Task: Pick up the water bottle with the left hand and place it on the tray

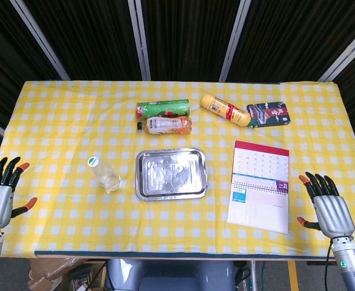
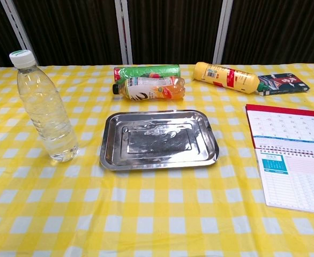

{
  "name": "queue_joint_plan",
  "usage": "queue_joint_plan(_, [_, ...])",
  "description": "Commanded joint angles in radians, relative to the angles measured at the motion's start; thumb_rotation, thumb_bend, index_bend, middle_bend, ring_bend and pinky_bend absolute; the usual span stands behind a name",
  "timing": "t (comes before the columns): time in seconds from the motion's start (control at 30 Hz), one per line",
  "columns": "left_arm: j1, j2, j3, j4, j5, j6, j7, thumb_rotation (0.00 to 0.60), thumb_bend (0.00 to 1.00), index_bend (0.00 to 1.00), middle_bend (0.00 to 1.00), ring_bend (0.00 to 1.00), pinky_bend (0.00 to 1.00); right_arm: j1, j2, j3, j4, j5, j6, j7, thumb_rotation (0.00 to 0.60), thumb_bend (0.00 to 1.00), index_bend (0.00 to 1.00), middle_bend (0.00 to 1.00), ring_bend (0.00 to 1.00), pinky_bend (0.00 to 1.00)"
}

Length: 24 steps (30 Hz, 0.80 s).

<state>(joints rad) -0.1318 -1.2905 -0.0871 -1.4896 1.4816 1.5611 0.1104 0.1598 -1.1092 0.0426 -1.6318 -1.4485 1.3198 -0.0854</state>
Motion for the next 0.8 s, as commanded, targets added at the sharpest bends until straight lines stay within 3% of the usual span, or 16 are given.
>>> queue_joint_plan(0.03, [0.003, 0.007, -0.006, -0.006, -0.014, -0.006, 0.008, 0.6, 0.12, 0.18, 0.08, 0.0, 0.0, -0.002, 0.001, 0.001, 0.001, 0.004, 0.003, 0.0, 0.6, 0.16, 0.1, 0.07, 0.0, 0.0])
queue_joint_plan(0.5, [-0.015, 0.003, -0.007, -0.015, -0.029, -0.06, -0.021, 0.6, 0.12, 0.17, 0.08, 0.0, 0.0, -0.021, 0.029, 0.002, -0.006, 0.02, 0.018, 0.039, 0.6, 0.16, 0.1, 0.07, 0.0, 0.0])
queue_joint_plan(0.7, [-0.026, 0.016, -0.001, -0.022, -0.052, -0.128, -0.156, 0.6, 0.12, 0.17, 0.1, 0.0, 0.0, -0.02, 0.035, -0.004, -0.004, 0.01, 0.011, 0.058, 0.6, 0.16, 0.1, 0.07, 0.0, 0.0])
queue_joint_plan(0.8, [-0.026, 0.009, -0.008, 0.007, -0.066, -0.122, -0.097, 0.6, 0.12, 0.17, 0.1, 0.0, 0.0, -0.021, 0.039, -0.005, -0.004, 0.002, 0.014, 0.078, 0.6, 0.16, 0.1, 0.07, 0.0, 0.0])
